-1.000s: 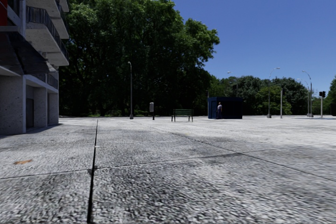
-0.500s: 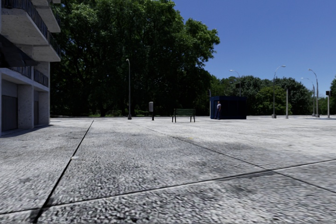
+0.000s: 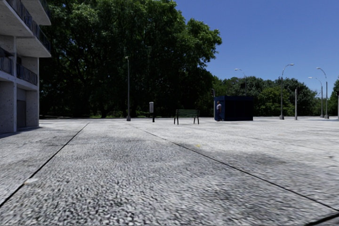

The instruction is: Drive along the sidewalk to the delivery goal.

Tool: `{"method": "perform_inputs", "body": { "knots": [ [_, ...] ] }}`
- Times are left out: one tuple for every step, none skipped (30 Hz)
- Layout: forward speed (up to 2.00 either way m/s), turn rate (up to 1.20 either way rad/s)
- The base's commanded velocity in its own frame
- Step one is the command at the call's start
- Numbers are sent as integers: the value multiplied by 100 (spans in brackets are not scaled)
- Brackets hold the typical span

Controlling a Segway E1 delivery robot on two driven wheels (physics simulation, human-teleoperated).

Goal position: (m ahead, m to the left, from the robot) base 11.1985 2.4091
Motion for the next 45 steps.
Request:
{"method": "perform_inputs", "body": {
  "knots": [
    [200, 0],
    [200, 0],
    [200, 0],
    [200, 0],
    [200, 3],
    [200, 3],
    [200, 13],
    [200, 20],
    [200, 23],
    [200, 23],
    [200, 25],
    [200, 26],
    [200, 27],
    [200, 27],
    [200, 27],
    [200, 28],
    [200, 28],
    [200, 28],
    [200, 28],
    [200, 28],
    [200, 28],
    [200, 28],
    [200, 28],
    [200, 28],
    [200, 28],
    [200, 28],
    [200, 28],
    [200, 28],
    [200, 28],
    [200, 29],
    [200, 29],
    [200, 30],
    [200, 30],
    [200, 30],
    [200, 30],
    [200, 30],
    [200, 31],
    [200, 31],
    [200, 31],
    [200, 31],
    [200, 31],
    [200, 30],
    [200, 30],
    [200, 19],
    [200, 8]
  ]
}}
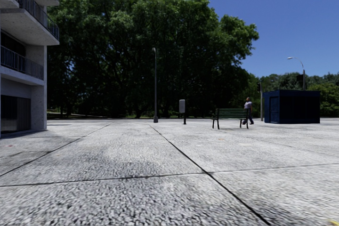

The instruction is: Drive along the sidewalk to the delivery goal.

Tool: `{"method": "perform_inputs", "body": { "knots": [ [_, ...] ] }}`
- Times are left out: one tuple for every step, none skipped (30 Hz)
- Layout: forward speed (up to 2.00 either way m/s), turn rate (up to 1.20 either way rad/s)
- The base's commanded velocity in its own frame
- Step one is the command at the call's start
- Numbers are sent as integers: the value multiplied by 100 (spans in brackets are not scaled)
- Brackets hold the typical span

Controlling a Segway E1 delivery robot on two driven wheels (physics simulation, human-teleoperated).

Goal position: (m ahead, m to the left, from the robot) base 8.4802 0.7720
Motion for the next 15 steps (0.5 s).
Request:
{"method": "perform_inputs", "body": {
  "knots": [
    [200, 0],
    [200, 0],
    [200, 0],
    [200, 0],
    [200, 0],
    [200, 0],
    [200, 0],
    [200, 0],
    [200, 0],
    [200, 0],
    [200, 0],
    [200, 0],
    [200, 0],
    [200, 0],
    [200, 0]
  ]
}}
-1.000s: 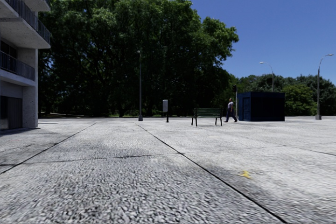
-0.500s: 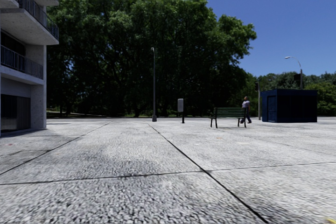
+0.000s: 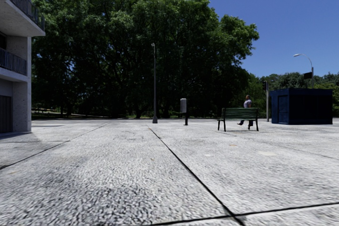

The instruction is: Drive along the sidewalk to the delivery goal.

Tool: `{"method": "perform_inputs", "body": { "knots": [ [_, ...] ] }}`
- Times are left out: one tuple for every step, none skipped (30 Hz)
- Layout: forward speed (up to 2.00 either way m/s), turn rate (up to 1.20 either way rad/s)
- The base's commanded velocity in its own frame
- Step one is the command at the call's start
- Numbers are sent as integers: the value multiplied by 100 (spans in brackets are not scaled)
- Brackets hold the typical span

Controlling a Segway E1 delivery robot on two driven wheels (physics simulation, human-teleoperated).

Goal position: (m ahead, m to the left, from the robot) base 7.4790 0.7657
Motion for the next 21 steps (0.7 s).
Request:
{"method": "perform_inputs", "body": {
  "knots": [
    [200, 0],
    [200, 0],
    [200, 0],
    [200, 0],
    [200, 0],
    [200, 0],
    [200, 0],
    [200, 0],
    [200, 0],
    [200, 9],
    [200, 9],
    [200, 15],
    [200, 24],
    [200, 33],
    [200, 33],
    [200, 39],
    [200, 43],
    [200, 44],
    [200, 44],
    [200, 44],
    [200, 44]
  ]
}}
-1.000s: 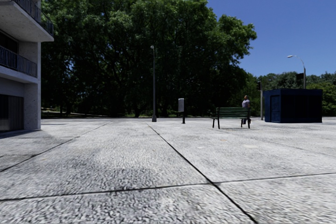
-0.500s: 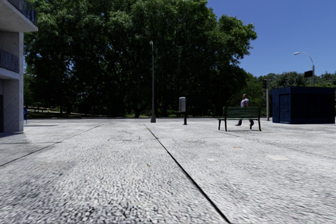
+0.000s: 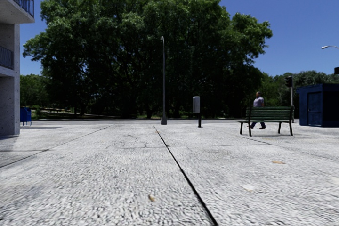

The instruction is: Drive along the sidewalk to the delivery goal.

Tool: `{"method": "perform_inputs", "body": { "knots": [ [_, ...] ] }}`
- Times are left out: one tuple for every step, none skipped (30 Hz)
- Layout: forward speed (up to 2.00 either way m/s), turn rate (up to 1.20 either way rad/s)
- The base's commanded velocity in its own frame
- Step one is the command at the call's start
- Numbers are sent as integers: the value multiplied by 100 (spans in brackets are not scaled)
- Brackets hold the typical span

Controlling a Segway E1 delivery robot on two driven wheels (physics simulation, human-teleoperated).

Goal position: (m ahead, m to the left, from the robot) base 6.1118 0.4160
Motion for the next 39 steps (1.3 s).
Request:
{"method": "perform_inputs", "body": {
  "knots": [
    [200, 44],
    [200, 44],
    [200, 44],
    [200, 44],
    [200, 44],
    [200, 44],
    [200, 44],
    [200, 41],
    [200, 0],
    [200, 0],
    [200, 0],
    [200, 0],
    [200, 0],
    [200, 0],
    [200, 0],
    [200, 0],
    [200, 0],
    [200, 0],
    [200, 0],
    [200, 0],
    [125, 0],
    [36, 0],
    [36, 0],
    [15, 0],
    [9, 0],
    [7, 0],
    [7, 0],
    [7, 0],
    [7, 0],
    [7, 0],
    [7, 0],
    [7, 0],
    [7, 0],
    [7, 0],
    [7, 0],
    [7, 0],
    [7, 0],
    [7, 0],
    [7, 0]
  ]
}}
